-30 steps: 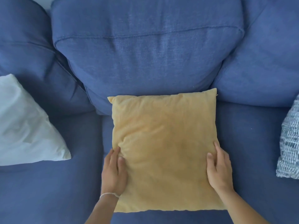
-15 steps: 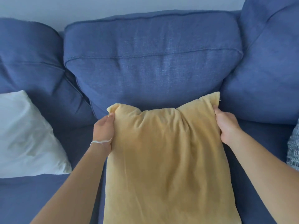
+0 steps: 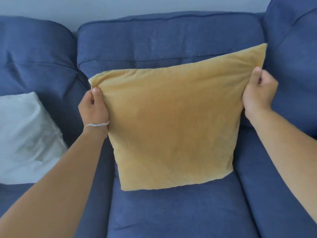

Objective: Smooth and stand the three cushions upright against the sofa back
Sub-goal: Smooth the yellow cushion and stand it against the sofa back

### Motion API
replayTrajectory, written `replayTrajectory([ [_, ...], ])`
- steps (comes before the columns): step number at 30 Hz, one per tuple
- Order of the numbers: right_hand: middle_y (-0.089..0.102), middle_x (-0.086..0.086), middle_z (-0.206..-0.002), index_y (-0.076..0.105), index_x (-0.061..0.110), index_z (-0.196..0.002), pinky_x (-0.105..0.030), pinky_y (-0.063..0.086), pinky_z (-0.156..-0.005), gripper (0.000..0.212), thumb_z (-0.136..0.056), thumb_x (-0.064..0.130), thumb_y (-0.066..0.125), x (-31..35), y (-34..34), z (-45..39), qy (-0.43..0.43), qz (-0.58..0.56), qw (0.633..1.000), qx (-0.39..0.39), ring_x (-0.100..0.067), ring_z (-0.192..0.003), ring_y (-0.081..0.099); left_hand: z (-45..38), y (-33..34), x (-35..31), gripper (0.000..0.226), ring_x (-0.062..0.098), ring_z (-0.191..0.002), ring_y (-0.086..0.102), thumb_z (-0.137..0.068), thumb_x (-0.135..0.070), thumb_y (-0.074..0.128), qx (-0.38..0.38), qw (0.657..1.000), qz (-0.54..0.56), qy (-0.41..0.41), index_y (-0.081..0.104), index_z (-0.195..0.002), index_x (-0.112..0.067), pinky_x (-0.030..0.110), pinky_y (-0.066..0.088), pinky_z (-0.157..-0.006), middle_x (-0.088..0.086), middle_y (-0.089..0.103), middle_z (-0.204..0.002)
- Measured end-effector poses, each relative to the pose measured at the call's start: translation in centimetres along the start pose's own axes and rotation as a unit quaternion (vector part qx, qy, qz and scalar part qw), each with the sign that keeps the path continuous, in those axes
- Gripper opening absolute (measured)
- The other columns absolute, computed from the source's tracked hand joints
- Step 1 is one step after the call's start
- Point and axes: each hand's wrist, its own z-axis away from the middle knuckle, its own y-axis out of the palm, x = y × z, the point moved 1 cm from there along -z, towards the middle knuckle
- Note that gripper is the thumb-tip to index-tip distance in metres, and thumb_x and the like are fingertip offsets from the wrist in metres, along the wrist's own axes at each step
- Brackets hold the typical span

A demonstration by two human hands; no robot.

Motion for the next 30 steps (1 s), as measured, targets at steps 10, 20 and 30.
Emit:
replayTrajectory([
  [10, 0.073, 0.003, -0.107, 0.072, 0.026, -0.112, -0.036, 0.049, -0.082, 0.037, -0.098, 0.01, 0.041, -12.7, -4.7, 11.9, 0.247, 0.112, 0.94, 0.209, -0.022, -0.105, 0.065, 9.5, -8.0, 14.5, 0.025, 0.033, -0.081, 0.062, -0.079, -0.033, 0.052, 0.221, 0.917, -0.157, -0.294, 0.068, -0.093, -0.021, 0.044, 0.053, -0.069, 0.019, 0.07, -0.093],
  [20, 0.077, -0.006, -0.086, 0.081, 0.02, -0.092, -0.042, 0.057, -0.069, 0.024, -0.094, 0.018, 0.057, -19.1, -6.8, 15.8, 0.247, 0.344, 0.873, 0.242, -0.033, -0.087, 0.069, 15.7, -7.4, 19.3, 0.012, 0.023, -0.064, 0.065, -0.091, -0.027, 0.049, 0.28, 0.785, -0.467, -0.295, 0.058, -0.092, -0.019, 0.029, 0.049, -0.059, 0.005, 0.068, -0.077],
  [30, 0.072, -0.01, -0.125, 0.074, 0.013, -0.115, -0.041, 0.05, -0.101, 0.027, -0.1, 0.02, 0.052, -15.4, -8.8, 15.1, 0.339, 0.195, 0.886, 0.249, -0.031, -0.116, 0.064, 21.6, -3.5, 14.6, 0.042, 0.027, -0.083, 0.063, -0.092, -0.029, 0.055, 0.403, 0.703, -0.433, -0.395, 0.059, -0.125, -0.005, 0.036, 0.049, -0.071, 0.017, 0.068, -0.108],
])
